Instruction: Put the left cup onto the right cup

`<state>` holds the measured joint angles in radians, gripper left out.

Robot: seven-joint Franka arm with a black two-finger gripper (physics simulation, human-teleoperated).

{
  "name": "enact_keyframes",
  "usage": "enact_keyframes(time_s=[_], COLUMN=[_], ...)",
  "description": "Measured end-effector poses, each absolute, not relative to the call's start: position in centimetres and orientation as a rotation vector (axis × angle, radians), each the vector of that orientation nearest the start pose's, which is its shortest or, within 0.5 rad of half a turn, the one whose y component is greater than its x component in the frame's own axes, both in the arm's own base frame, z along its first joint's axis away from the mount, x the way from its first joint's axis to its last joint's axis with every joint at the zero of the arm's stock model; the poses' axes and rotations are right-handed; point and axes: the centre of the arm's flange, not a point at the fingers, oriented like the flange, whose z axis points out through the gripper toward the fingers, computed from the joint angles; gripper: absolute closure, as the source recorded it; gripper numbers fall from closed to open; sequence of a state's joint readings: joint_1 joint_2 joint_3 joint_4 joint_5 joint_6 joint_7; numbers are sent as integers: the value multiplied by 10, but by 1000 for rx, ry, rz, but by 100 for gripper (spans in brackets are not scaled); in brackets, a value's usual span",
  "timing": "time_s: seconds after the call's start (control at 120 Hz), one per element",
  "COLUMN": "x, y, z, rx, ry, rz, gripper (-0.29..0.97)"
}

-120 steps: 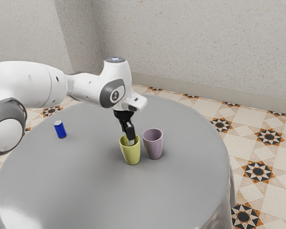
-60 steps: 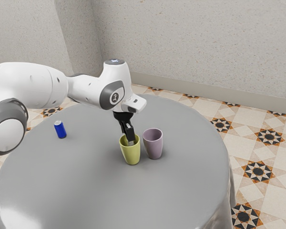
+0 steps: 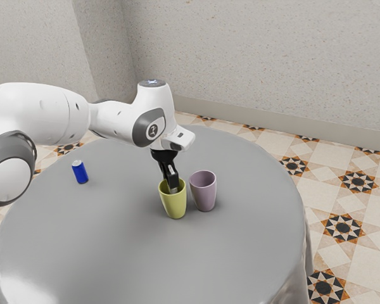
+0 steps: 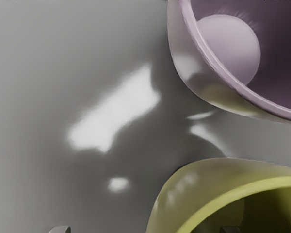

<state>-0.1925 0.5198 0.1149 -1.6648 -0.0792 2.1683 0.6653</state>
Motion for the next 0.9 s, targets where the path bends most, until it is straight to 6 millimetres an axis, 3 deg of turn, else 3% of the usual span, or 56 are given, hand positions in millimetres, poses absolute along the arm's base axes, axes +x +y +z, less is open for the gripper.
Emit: enact_keyframes(time_s=[0.442,0.9], x=[674,672], y=[-66,-56], z=[308,315], rx=[-2949,-2947], ry=[1103,1072], rz=[10,0], gripper=[70,78])
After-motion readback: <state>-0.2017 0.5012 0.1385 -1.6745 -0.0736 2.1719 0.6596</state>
